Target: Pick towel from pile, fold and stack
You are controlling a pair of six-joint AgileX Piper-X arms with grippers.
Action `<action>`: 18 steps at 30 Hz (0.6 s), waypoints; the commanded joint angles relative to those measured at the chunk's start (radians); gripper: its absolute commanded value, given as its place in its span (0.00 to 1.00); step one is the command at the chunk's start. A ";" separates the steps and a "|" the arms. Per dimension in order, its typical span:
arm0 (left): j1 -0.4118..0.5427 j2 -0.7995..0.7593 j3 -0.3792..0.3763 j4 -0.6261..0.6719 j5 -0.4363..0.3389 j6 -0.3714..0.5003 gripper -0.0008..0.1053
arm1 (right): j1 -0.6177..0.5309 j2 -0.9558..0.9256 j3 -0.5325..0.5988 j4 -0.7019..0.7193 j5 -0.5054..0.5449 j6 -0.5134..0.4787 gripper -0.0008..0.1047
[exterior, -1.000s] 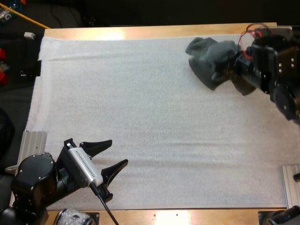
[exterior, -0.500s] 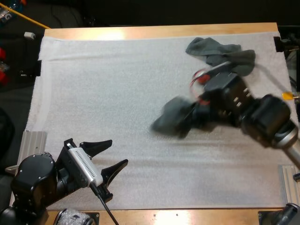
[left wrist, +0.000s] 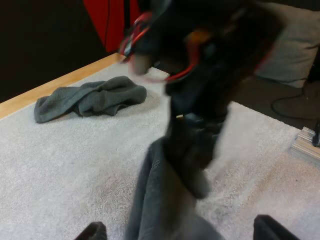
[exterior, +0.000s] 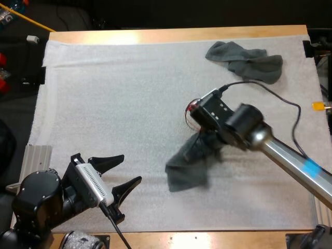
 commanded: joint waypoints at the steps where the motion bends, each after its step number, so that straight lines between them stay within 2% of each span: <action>1: -0.005 0.001 -0.006 -0.009 0.008 -0.012 0.55 | -0.024 0.008 -0.010 -0.033 0.022 0.002 0.01; 5: -0.005 0.001 -0.006 -0.009 0.008 -0.012 0.55 | -0.061 0.028 -0.024 -0.110 0.022 0.028 0.04; 8: -0.005 0.001 -0.006 -0.009 0.008 -0.012 0.55 | -0.076 0.028 -0.064 -0.142 0.026 0.035 0.27; 11: -0.005 0.001 -0.006 -0.009 0.008 -0.012 0.55 | -0.086 0.028 -0.115 -0.143 0.030 0.035 0.60; 12: -0.005 0.001 -0.006 -0.009 0.008 -0.012 0.55 | -0.090 0.028 -0.134 -0.141 0.030 0.035 0.69; 13: -0.005 0.001 -0.006 -0.009 0.008 -0.012 0.55 | -0.091 0.028 -0.148 -0.137 0.030 0.035 0.72; 15: -0.005 0.001 -0.006 -0.009 0.008 -0.012 0.55 | -0.091 0.028 -0.171 -0.117 0.030 0.035 0.70; 18: -0.005 0.001 -0.006 -0.009 0.008 -0.012 0.55 | -0.091 0.025 -0.182 -0.073 0.030 0.035 0.61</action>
